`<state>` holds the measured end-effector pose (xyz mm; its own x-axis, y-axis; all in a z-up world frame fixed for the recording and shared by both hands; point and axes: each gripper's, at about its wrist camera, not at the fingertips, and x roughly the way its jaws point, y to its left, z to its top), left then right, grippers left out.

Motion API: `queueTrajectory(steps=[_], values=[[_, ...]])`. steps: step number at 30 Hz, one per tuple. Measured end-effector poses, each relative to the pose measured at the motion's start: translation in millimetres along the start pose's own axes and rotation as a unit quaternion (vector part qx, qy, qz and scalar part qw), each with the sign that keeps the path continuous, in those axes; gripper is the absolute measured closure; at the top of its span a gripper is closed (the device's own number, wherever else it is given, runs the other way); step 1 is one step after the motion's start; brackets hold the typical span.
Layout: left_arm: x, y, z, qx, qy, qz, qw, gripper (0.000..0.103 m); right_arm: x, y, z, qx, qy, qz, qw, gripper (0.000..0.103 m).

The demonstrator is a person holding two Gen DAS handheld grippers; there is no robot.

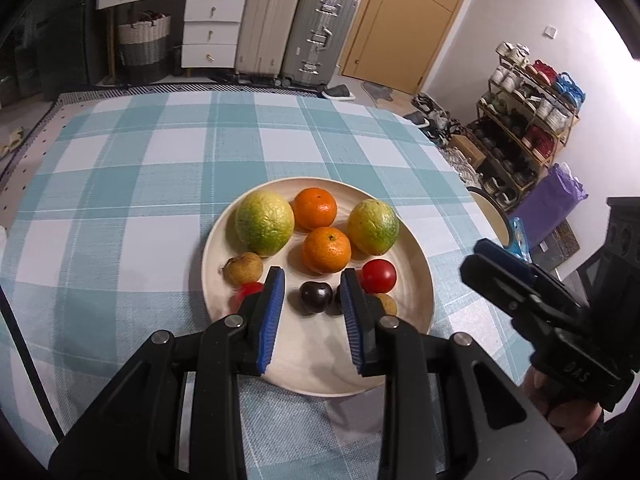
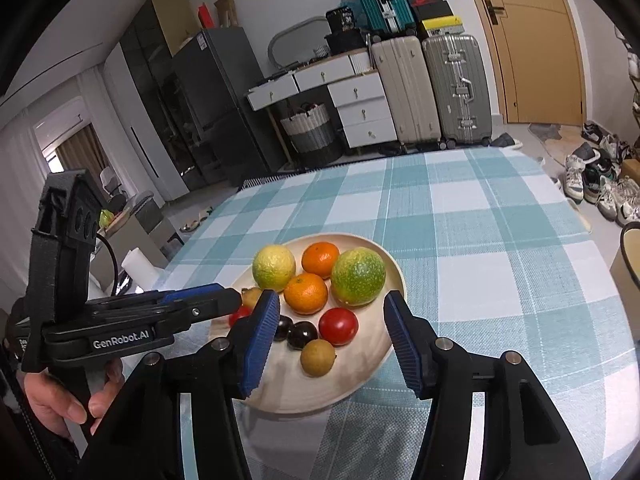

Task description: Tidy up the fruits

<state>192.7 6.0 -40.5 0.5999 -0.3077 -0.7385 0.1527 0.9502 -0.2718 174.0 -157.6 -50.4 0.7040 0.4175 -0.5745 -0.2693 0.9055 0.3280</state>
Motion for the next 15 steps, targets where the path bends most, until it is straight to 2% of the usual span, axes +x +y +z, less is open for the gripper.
queueTrajectory(steps=[1, 4, 8, 9, 11, 13, 15], values=[[-2.8, 0.1, -0.6, -0.001, -0.003, 0.003, 1.0000, 0.078, -3.3, 1.4, 0.1, -0.001, -0.004, 0.000, 1.000, 0.046], [-13.7, 0.1, -2.0, -0.002, -0.011, 0.007, 0.9999, 0.078, -13.7, 5.8, 0.9, -0.006, -0.020, 0.000, 1.000, 0.036], [-31.1, -1.9, -5.4, -0.001, -0.028, 0.016, 0.9995, 0.077, -27.7, 14.1, 0.8, -0.016, -0.040, 0.000, 0.999, 0.034], [-35.3, -2.9, -6.4, 0.001, -0.033, 0.020, 0.9992, 0.075, -30.8, 15.8, 0.6, -0.017, -0.045, 0.001, 0.999, 0.034], [-43.1, -4.8, -7.6, 0.003, -0.044, 0.026, 0.9987, 0.061, -36.1, 18.6, 0.6, -0.020, -0.052, 0.003, 0.998, 0.032], [-53.5, -6.4, -10.2, 0.005, -0.059, 0.031, 0.9978, 0.052, -42.8, 22.8, -0.2, -0.025, -0.063, 0.004, 0.998, 0.027], [-64.8, -7.6, -13.5, 0.007, -0.075, 0.032, 0.9967, 0.048, -51.0, 28.2, -1.6, -0.033, -0.077, 0.005, 0.996, 0.022]])
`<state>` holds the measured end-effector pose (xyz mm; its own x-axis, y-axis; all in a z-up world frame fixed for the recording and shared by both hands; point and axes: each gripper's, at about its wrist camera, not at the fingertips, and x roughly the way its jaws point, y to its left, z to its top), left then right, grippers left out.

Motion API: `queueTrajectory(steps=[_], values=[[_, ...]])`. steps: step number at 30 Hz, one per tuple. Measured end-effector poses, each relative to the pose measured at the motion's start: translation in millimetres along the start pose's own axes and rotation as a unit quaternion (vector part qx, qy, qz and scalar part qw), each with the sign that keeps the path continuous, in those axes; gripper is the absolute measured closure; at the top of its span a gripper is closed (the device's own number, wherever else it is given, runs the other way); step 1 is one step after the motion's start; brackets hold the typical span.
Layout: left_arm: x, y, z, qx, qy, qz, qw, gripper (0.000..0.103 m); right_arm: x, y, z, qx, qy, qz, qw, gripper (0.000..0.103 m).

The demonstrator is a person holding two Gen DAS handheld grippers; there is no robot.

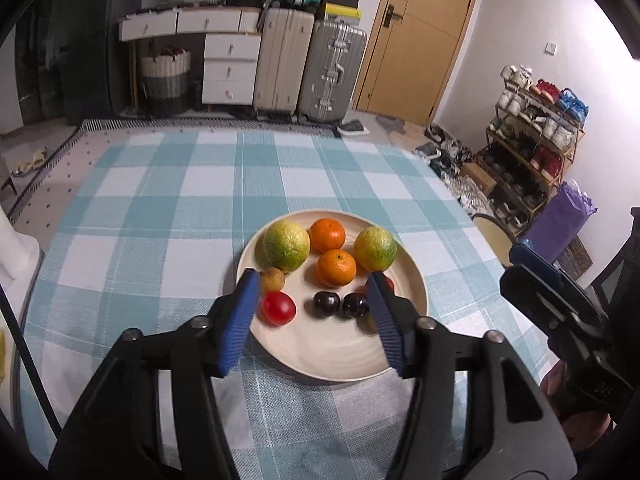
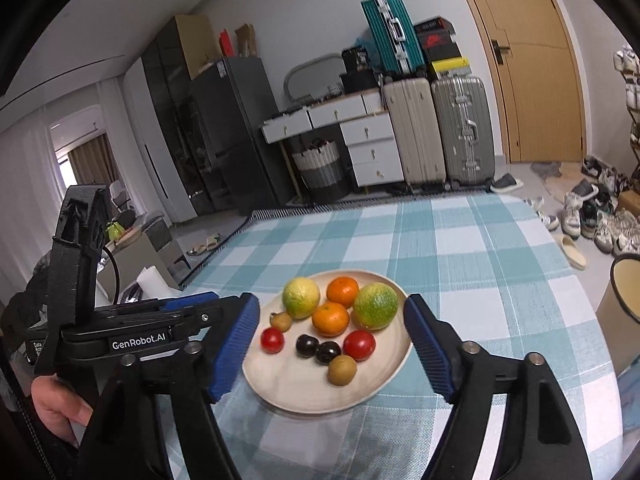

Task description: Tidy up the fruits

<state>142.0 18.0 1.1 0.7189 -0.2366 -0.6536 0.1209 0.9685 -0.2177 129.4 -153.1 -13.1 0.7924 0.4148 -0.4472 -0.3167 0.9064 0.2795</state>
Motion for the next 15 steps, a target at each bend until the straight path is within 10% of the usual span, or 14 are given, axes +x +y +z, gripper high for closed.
queueTrajectory(steps=[5, 15], values=[[-23.4, -1.5, -1.8, 0.003, -0.033, 0.021, 0.9992, 0.018, -15.3, 10.8, 0.0, -0.014, -0.023, 0.000, 1.000, 0.012], [-54.4, 2.1, -8.1, 0.000, -0.077, 0.062, 0.9952, 0.003, -37.1, 21.4, -1.9, -0.025, -0.055, -0.001, 0.998, 0.001]])
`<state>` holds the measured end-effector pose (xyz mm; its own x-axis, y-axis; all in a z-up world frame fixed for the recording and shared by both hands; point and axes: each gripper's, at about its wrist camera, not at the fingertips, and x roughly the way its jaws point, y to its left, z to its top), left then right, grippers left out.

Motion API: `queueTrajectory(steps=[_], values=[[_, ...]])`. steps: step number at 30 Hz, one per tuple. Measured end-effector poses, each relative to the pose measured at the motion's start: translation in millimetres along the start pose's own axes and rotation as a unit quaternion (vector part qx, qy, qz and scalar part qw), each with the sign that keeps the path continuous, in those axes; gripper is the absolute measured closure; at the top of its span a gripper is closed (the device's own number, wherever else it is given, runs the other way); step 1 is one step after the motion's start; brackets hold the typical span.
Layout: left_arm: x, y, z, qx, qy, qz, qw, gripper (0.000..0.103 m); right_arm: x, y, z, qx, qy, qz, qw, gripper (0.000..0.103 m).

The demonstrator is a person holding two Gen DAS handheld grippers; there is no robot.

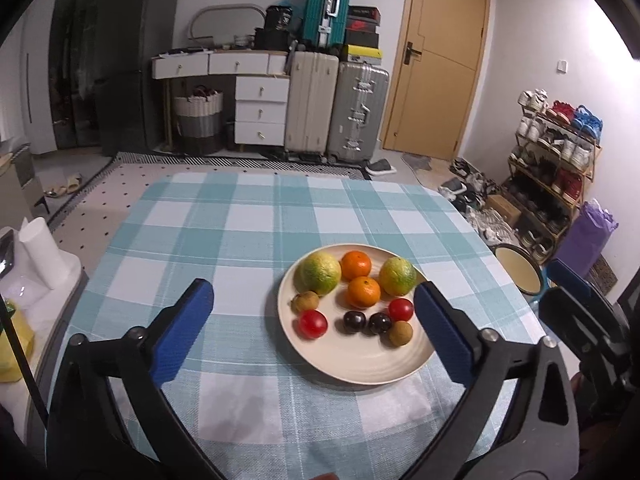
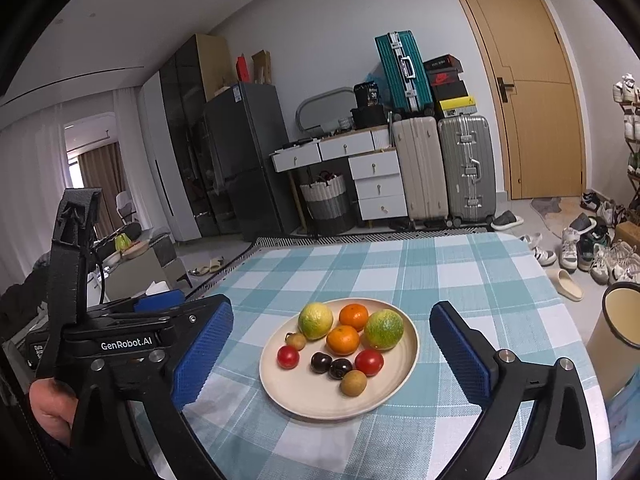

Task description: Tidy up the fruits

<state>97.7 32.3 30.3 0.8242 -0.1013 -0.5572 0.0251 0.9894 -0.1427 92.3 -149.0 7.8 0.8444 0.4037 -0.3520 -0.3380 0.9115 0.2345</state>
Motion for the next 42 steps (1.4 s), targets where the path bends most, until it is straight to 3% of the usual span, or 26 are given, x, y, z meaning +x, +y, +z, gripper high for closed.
queueTrajectory(steps=[18, 35, 42], values=[[-25.4, 3.0, -16.9, 0.006, -0.020, 0.032, 0.9993, 0.001, -27.3, 18.3, -4.5, -0.040, -0.054, -0.013, 0.998, 0.000], [-37.2, 10.7, -32.5, 0.004, -0.047, 0.051, 0.9976, 0.001, -40.0, 16.9, -21.0, -0.052, -0.066, -0.045, 0.995, 0.000], [-38.8, 18.2, -44.6, -0.006, -0.079, 0.052, 0.9955, 0.001, -39.2, 12.1, -29.9, -0.063, -0.070, -0.056, 0.994, 0.000]])
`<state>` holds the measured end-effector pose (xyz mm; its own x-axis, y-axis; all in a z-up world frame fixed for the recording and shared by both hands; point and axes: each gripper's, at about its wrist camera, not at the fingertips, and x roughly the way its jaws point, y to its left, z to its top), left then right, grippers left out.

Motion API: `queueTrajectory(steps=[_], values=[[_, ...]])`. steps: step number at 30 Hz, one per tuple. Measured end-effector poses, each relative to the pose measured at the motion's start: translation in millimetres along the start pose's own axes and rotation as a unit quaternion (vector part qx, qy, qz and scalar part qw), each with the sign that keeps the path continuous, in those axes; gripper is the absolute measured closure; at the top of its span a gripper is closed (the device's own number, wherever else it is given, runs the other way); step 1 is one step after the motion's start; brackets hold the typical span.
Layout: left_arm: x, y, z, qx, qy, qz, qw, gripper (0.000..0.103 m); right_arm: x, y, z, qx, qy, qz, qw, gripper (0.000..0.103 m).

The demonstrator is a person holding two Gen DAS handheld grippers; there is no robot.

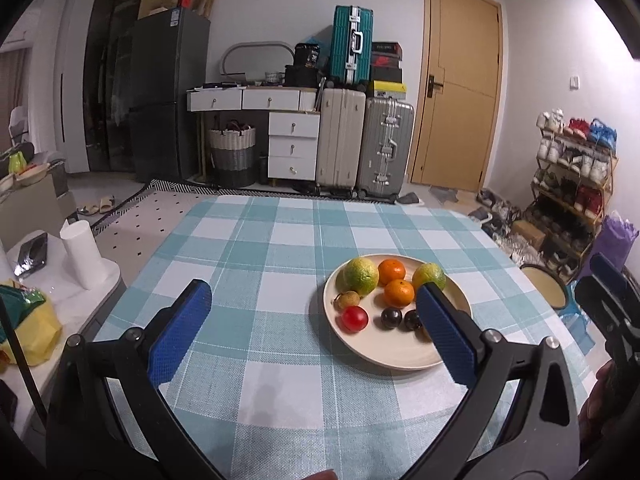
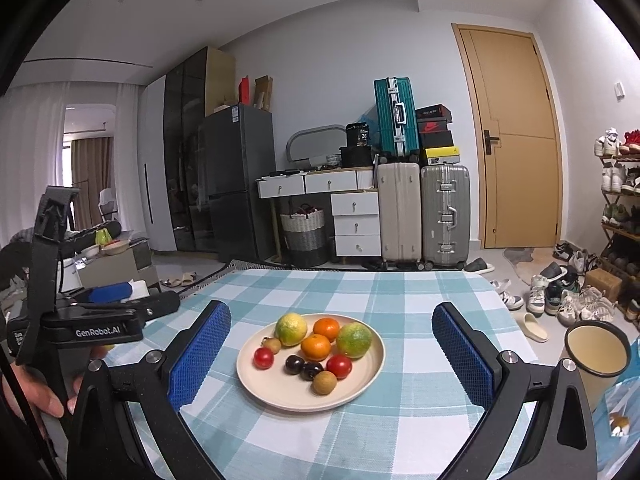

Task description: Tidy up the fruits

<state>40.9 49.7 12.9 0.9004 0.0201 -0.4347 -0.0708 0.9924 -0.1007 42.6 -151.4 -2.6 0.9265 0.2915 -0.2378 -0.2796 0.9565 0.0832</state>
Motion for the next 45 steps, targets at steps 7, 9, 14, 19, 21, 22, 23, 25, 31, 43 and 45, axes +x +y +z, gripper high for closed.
queueTrajectory(steps=[7, 9, 14, 19, 21, 22, 23, 25, 31, 43, 45], values=[[0.6, 11.9, -13.3, 0.000, -0.042, 0.017, 0.9990, 0.001, 6.8, -3.9, -15.1, -0.007, 0.003, -0.017, 1.000, 0.000], [2.7, 13.0, -17.5, 0.006, -0.045, 0.018, 0.9988, 0.001, 9.8, -6.0, -18.7, -0.005, 0.007, -0.019, 1.000, 0.000], [7.7, 13.3, -27.0, 0.016, -0.051, 0.023, 0.9983, 0.001, 18.7, -9.5, -28.3, -0.012, 0.032, -0.030, 0.999, 0.000], [14.1, 13.4, -35.8, 0.022, -0.054, 0.023, 0.9980, 0.001, 19.5, -13.0, -34.9, -0.013, 0.039, -0.033, 0.999, 0.000], [14.9, 12.0, -38.8, 0.028, -0.063, 0.022, 0.9974, 0.001, 20.8, -13.6, -35.8, -0.016, 0.041, -0.035, 0.998, 0.000], [14.6, 11.1, -39.2, 0.031, -0.066, 0.022, 0.9971, 0.001, 21.2, -13.0, -37.2, -0.017, 0.042, -0.036, 0.998, 0.000], [14.6, 10.0, -40.1, 0.035, -0.070, 0.020, 0.9968, 0.001, 22.2, -12.8, -38.6, -0.018, 0.043, -0.035, 0.998, 0.000], [14.8, 8.3, -41.8, 0.039, -0.073, 0.017, 0.9964, 0.001, 24.0, -13.3, -41.7, -0.018, 0.047, -0.035, 0.998, 0.000], [20.7, 6.4, -51.0, 0.042, -0.070, 0.014, 0.9965, 0.001, 24.3, -14.2, -46.3, -0.019, 0.048, -0.030, 0.998, 0.000], [23.9, 6.3, -51.7, 0.045, -0.071, 0.006, 0.9964, 0.001, 23.9, -8.9, -45.5, -0.029, 0.039, -0.032, 0.998, 0.000], [21.8, 5.7, -52.5, 0.046, -0.072, 0.006, 0.9964, 0.001, 23.8, -9.4, -45.5, -0.032, 0.038, -0.032, 0.998, 0.000]])
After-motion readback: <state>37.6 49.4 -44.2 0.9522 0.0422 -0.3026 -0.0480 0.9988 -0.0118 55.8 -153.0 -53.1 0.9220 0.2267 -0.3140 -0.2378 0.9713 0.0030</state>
